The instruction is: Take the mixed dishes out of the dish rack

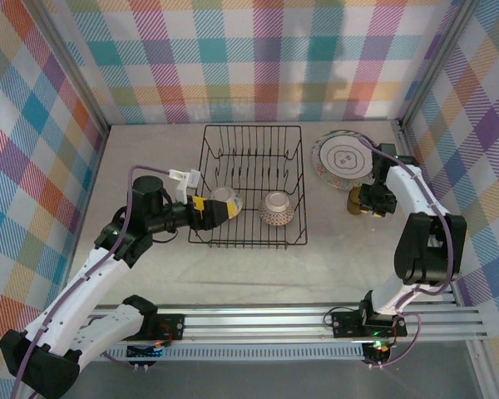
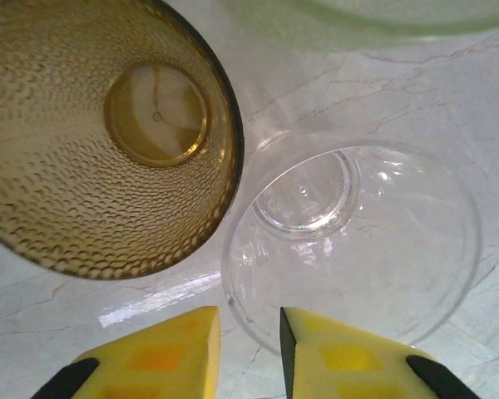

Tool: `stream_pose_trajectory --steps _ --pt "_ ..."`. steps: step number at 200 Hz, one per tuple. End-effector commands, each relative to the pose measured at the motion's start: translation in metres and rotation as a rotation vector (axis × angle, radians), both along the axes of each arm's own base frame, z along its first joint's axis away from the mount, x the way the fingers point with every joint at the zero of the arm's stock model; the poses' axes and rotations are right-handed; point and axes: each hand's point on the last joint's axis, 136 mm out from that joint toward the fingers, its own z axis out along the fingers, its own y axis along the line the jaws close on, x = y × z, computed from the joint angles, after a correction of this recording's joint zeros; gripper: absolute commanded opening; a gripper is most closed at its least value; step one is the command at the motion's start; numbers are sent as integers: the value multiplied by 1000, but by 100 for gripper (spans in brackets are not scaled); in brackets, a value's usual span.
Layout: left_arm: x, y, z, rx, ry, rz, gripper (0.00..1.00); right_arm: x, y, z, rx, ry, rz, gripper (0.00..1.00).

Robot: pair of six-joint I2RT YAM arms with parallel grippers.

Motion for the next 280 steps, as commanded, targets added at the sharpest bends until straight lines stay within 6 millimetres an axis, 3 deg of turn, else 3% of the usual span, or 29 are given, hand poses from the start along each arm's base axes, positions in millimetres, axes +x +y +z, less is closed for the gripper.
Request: stream_pose_trajectory --steps 1,41,87,127,162,197,236,259,280 --pt "-1 -3 -2 2 -20 -20 100 1 -4 24 -8 -51 -15 28" --pt "1 -1 -5 11 -13 -2 100 2 3 64 20 -185 -4 32" --pt "4 0 -15 50 43 8 100 -10 30 127 121 -475 59 53" --pt "9 0 -19 65 50 25 100 -25 62 150 275 -575 137 67" --pt "11 -5 -31 107 86 28 100 -36 82 149 347 -598 175 70" --pt "17 -2 -52 232 124 78 100 -41 115 141 399 -592 269 71" --pt "35 46 -90 509 232 321 100 -34 144 112 414 -520 331 73" --pt "29 80 -100 607 261 456 100 -22 156 92 408 -462 347 73" --pt "15 97 -110 635 298 514 100 -6 161 79 402 -433 335 73"
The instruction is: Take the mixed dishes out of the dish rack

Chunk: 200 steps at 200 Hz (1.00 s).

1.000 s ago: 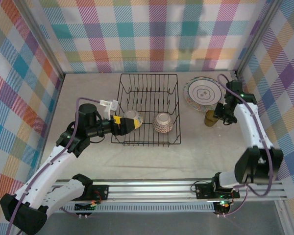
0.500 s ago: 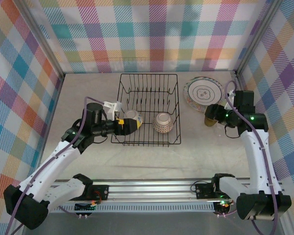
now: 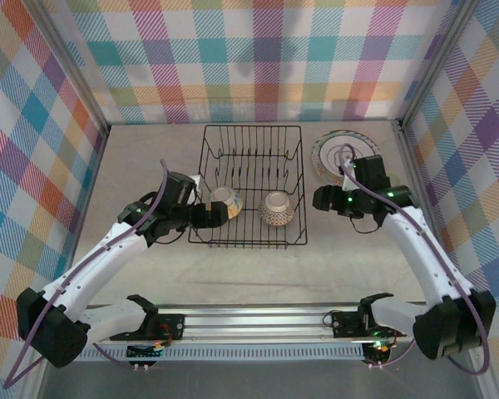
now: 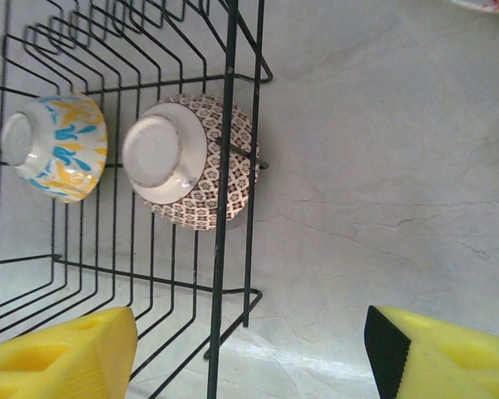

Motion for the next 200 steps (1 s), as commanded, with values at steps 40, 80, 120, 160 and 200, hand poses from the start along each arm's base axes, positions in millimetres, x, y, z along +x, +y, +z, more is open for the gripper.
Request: stream_pose_trajectory --steps 40,80,120,160,200 --pt "-40 38 -34 20 126 194 91 59 26 -15 48 13 8 71" --pt "-50 35 -45 -78 186 281 80 102 38 -22 43 32 10 69" --pt "-48 29 -61 -164 223 358 70 138 47 -37 38 62 -5 62" --pt "-38 25 -71 -181 228 394 66 157 49 -51 21 72 -20 51" --pt "-29 18 -84 -179 247 408 56 162 55 -61 50 81 -22 35"
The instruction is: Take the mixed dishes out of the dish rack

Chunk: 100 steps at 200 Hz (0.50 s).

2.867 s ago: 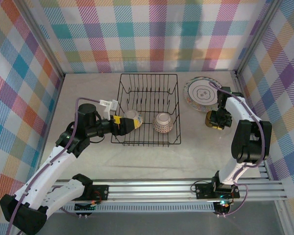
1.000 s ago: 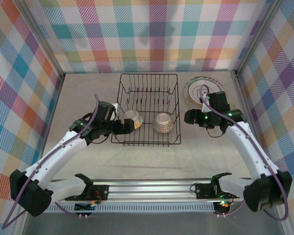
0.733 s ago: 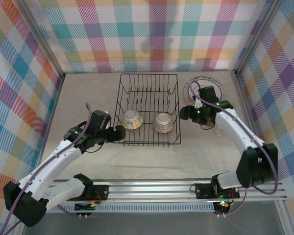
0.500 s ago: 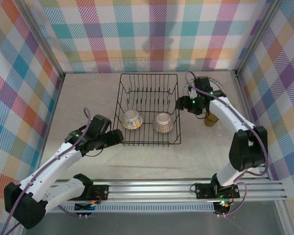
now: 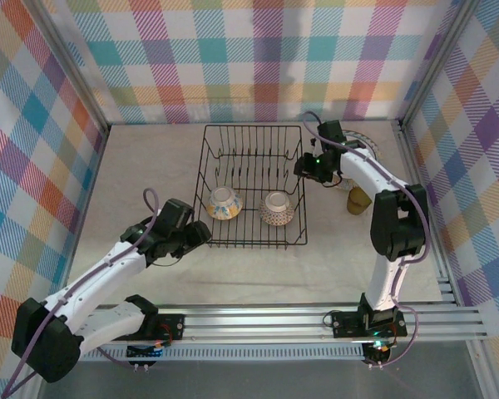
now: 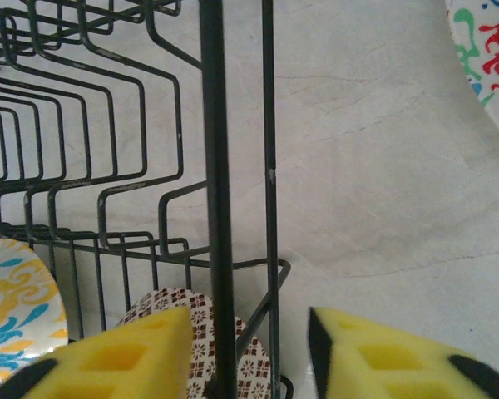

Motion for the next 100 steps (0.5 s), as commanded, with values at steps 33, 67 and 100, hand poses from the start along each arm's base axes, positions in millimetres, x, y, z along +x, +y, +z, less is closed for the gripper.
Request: stream_pose_trajectory --steps 33,67,100 --pt "11 -3 -8 3 -1 25 43 4 14 5 66 -25 2 19" --pt "14 4 -14 13 14 31 25 -5 16 4 81 -21 5 4" --pt "20 14 -13 44 21 0 15 -17 17 5 99 -28 0 0"
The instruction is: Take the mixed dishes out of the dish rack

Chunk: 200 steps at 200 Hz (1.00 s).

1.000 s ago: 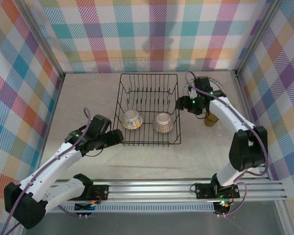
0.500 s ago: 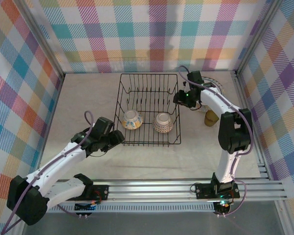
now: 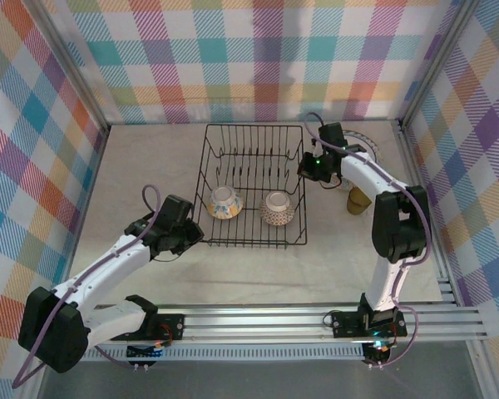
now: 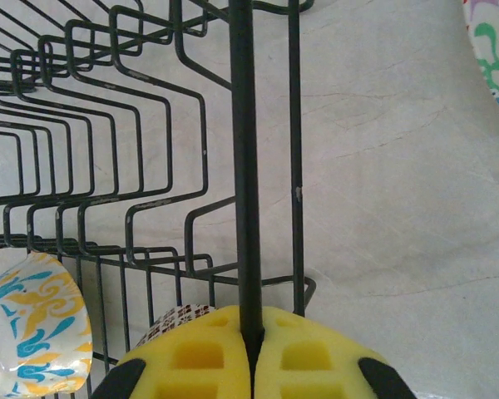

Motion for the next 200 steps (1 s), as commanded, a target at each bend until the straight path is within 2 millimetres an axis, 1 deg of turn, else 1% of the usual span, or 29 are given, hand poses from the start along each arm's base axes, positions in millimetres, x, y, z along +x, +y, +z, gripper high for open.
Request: stream_pose_trajectory --steps 1,22,46,68,98,121,150,173,200 --pt "5 4 -2 45 -8 -73 15 -20 9 3 34 14 27 0" --pt "9 11 -2 87 8 -108 7 -29 8 -1 36 21 21 0" --pt "14 20 0 120 24 -134 1 -41 5 -6 37 28 6 0" --pt "20 26 3 140 27 -151 0 -56 2 -7 35 27 -12 0" --pt "31 28 5 149 41 -179 0 -80 -3 -7 39 29 -55 0" --pt "44 31 6 155 54 -182 0 -101 0 -6 51 30 -79 0" --pt "61 40 11 159 53 -158 0 -125 -2 -6 90 25 -131 0" --pt "72 48 15 162 52 -130 0 -140 2 -3 108 16 -136 0" --pt "84 62 17 141 54 -72 0 -155 12 1 121 10 -116 0"
